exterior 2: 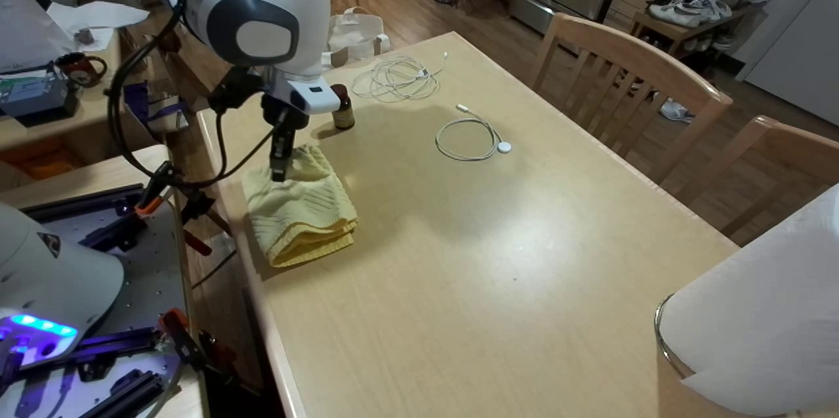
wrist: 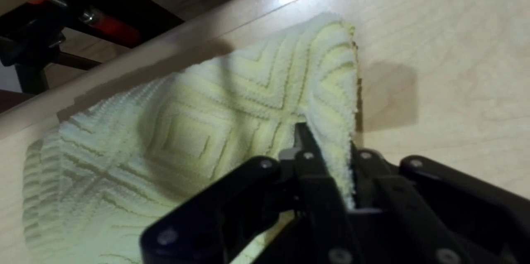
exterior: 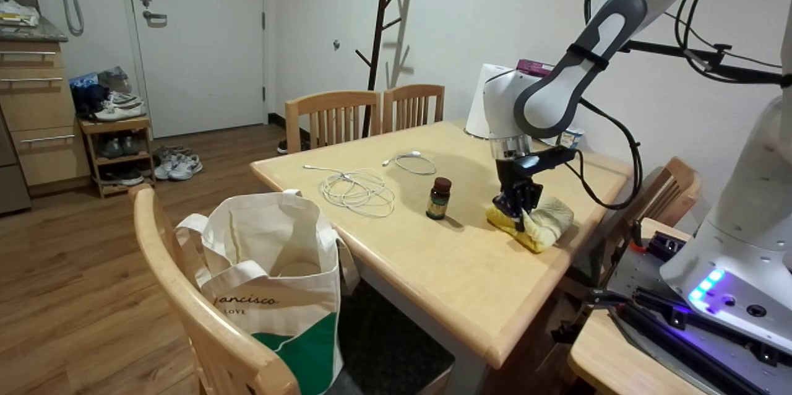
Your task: Take the yellow towel from the table and place it in the white bag on the chair
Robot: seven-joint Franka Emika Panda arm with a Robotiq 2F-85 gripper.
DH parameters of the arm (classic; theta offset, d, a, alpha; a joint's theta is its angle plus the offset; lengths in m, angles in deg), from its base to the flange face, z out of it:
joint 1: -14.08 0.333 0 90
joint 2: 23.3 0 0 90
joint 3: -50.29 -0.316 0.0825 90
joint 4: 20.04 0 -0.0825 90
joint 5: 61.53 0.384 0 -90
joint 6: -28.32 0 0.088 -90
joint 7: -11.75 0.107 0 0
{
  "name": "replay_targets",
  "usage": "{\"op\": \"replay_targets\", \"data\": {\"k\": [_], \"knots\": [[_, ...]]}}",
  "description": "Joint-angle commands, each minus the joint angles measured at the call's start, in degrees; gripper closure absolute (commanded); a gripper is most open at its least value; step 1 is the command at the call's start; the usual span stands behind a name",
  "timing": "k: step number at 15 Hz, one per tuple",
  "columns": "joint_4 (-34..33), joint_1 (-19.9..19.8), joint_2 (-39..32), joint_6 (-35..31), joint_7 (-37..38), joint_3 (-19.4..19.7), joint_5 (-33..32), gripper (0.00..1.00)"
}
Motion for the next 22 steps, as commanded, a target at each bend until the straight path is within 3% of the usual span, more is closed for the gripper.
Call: {"op": "replay_targets", "data": {"k": [1,5,7,14,18,22], "knots": [[1.66,-1.44,1.88,-3.54,-8.04,-1.06,6.20,0.98],[5.21,-3.67,9.80,-6.94,-16.57,-0.77,14.09,0.97],[6.77,-5.17,16.19,-4.90,-19.57,-0.20,17.98,0.97],[7.94,-6.22,38.91,0.75,-18.31,2.58,15.58,0.97],[3.55,-4.17,48.78,5.46,-20.25,0.02,14.21,0.97],[-3.19,-0.30,52.20,9.93,-22.98,-3.50,14.57,0.97]]}}
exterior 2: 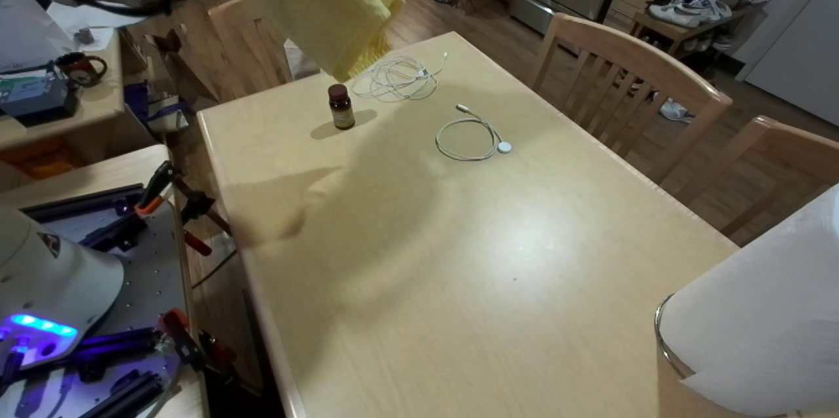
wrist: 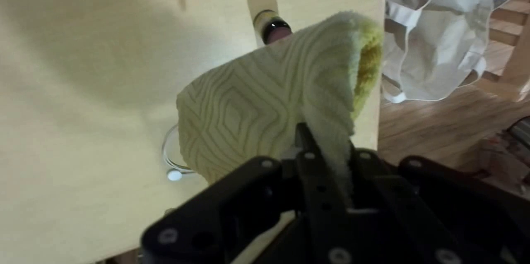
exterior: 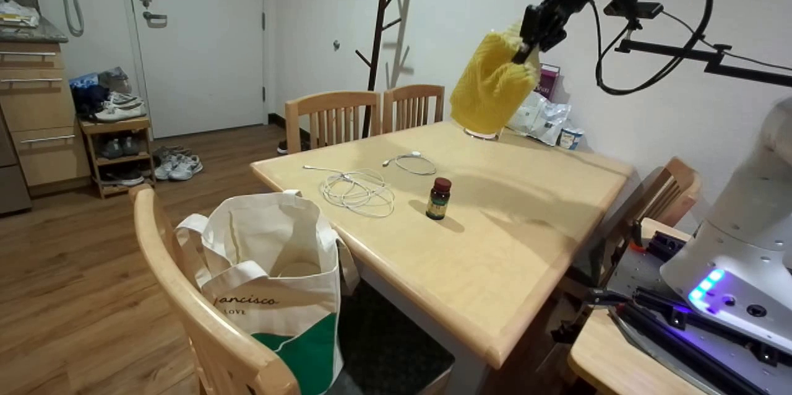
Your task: Take the yellow towel from the table and place it in the white bag on the chair
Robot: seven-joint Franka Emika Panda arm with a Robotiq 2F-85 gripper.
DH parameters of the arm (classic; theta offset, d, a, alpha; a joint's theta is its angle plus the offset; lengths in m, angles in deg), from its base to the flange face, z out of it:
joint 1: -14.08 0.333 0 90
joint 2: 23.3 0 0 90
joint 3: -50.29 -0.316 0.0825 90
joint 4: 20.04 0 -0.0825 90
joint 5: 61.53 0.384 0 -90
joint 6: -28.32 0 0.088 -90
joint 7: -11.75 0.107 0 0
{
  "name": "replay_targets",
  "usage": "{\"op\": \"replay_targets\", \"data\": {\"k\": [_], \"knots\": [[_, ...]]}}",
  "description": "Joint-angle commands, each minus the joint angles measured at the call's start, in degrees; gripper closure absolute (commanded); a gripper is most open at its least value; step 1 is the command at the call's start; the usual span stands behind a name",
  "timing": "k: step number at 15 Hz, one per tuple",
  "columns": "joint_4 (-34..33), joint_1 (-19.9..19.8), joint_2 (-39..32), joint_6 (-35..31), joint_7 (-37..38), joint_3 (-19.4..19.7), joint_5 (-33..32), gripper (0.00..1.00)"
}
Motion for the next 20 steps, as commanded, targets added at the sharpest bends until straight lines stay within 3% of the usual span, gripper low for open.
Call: {"op": "replay_targets", "data": {"k": [1,8,9,12,13,14,20], "knots": [[-5.80,3.26,1.39,3.77,-3.57,-3.01,-0.58,0.97],[-12.61,11.74,-7.75,0.54,-11.79,-8.44,0.53,0.97],[-10.32,10.34,-3.86,1.72,-7.19,-8.77,0.16,0.88],[-11.57,11.47,-7.10,1.09,-9.37,-9.09,0.18,0.88],[-11.76,11.46,-7.44,1.04,-9.83,-8.95,0.18,0.97],[-11.74,11.95,-8.02,0.16,-10.74,-8.44,1.49,0.97],[-24.94,16.38,-21.73,-0.25,-22.51,-9.71,2.69,0.97]]}}
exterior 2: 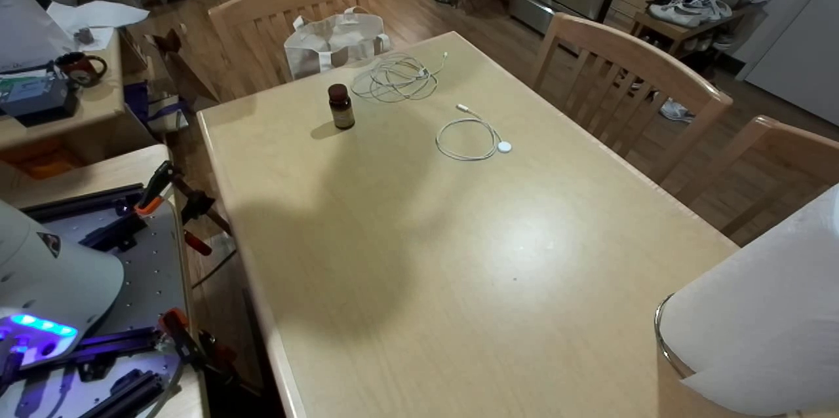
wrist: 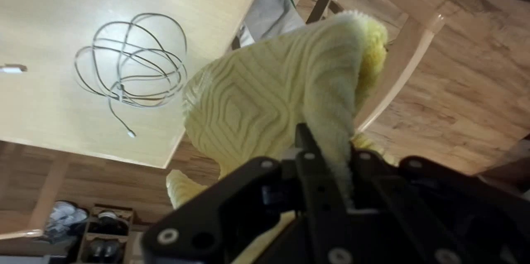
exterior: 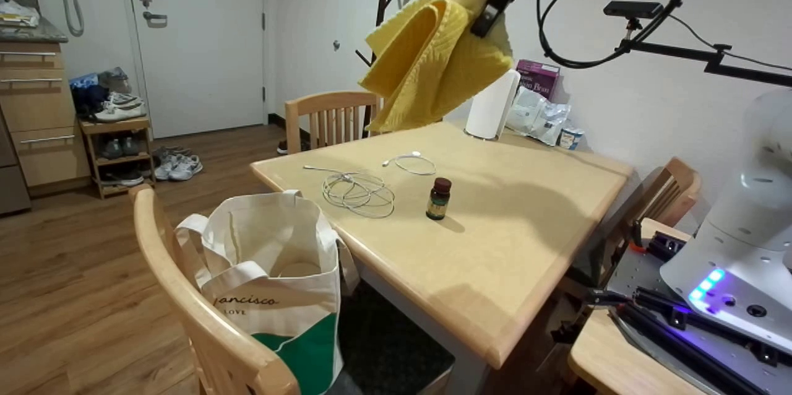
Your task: Take the yellow towel from the table and place it in the white bag on the chair
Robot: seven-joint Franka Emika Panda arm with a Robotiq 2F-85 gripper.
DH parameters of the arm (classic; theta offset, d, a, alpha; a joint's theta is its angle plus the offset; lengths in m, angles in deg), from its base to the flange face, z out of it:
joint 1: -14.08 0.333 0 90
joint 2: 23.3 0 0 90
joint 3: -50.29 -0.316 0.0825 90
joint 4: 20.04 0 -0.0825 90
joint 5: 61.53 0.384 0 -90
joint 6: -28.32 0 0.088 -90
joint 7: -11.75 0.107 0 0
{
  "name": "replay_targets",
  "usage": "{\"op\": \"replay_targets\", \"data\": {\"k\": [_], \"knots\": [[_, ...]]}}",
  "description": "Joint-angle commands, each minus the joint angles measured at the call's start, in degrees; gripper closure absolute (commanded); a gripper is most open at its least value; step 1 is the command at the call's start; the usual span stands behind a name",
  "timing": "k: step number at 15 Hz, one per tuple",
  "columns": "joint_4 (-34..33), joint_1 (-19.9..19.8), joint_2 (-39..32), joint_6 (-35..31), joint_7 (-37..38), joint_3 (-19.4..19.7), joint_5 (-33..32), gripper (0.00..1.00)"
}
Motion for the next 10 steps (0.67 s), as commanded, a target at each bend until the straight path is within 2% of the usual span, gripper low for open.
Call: {"op": "replay_targets", "data": {"k": [1,5,8,9,10], "knots": [[-12.33,1.84,-11.81,2.10,-6.48,-1.64,0.04,0.97],[-24.23,1.46,-23.83,5.65,-9.43,-3.79,-1.92,0.97],[-31.49,1.46,-32.37,7.58,-5.49,-4.13,-10.13,0.97],[-32.40,1.55,-33.84,8.44,-5.09,-3.75,-11.87,0.97],[-27.62,1.13,-29.83,5.45,-6.44,-4.26,-8.94,0.88]]}}
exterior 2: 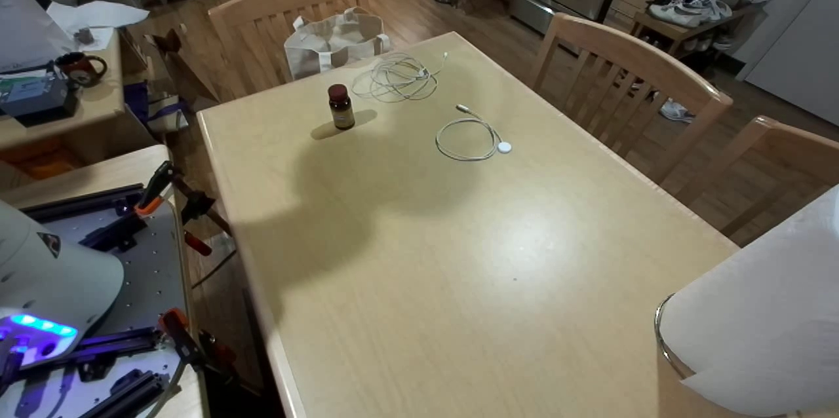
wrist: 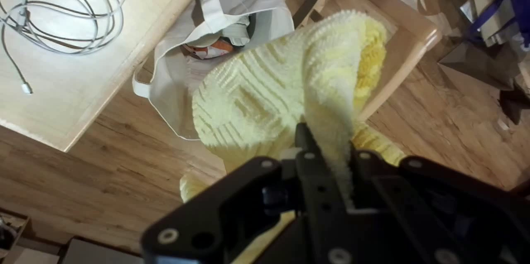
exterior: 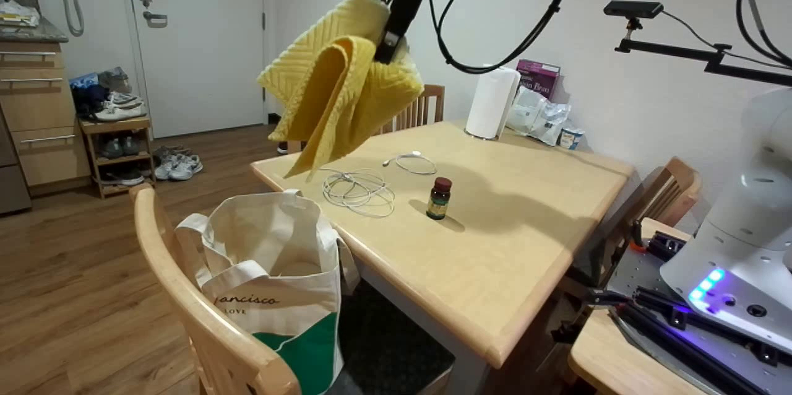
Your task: Take the yellow towel from the table and place it in the white bag on the chair
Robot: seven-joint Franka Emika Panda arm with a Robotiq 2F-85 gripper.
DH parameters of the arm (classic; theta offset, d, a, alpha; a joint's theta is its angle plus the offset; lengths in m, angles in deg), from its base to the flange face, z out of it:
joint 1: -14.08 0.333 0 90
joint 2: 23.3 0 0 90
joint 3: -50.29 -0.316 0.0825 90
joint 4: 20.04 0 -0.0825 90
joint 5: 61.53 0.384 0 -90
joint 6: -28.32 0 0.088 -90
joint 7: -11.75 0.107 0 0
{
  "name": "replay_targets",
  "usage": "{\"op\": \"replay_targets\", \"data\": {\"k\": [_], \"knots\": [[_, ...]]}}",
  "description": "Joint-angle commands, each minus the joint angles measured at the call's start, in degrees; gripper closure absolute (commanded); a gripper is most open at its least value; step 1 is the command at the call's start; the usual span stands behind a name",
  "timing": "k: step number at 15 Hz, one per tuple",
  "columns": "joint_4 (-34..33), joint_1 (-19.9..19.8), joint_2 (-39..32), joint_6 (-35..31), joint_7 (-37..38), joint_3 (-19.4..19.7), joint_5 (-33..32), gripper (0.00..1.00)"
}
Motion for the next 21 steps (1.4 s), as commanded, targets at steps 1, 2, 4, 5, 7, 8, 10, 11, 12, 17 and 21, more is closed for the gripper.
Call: {"op": "replay_targets", "data": {"k": [1,2,4,5,7,8,10,11,12,17,21], "knots": [[-1.85,-0.81,-2.38,0.52,0.40,-0.79,-1.44,0.88],[-2.96,-0.80,-3.94,0.66,0.41,-0.68,-1.95,0.88],[-3.97,-0.75,-4.98,0.91,0.42,-0.63,-2.17,0.97],[-3.63,-0.31,-5.05,-1.17,2.44,-0.38,-2.84,0.97],[-6.36,0.24,-7.48,-2.36,5.25,-0.28,-2.80,0.97],[-7.41,0.63,-8.77,-3.28,6.59,-0.04,-3.64,0.97],[-9.90,0.89,-11.80,-2.79,7.47,0.10,-3.68,0.97],[-11.20,1.13,-13.56,-2.12,7.98,0.33,-3.96,0.97],[-12.48,1.50,-15.22,-1.53,8.69,0.70,-4.50,0.97],[-19.18,4.16,-24.09,1.46,11.49,2.77,-8.05,0.97],[-25.65,5.37,-30.67,1.73,7.10,1.53,-7.24,0.97]]}}
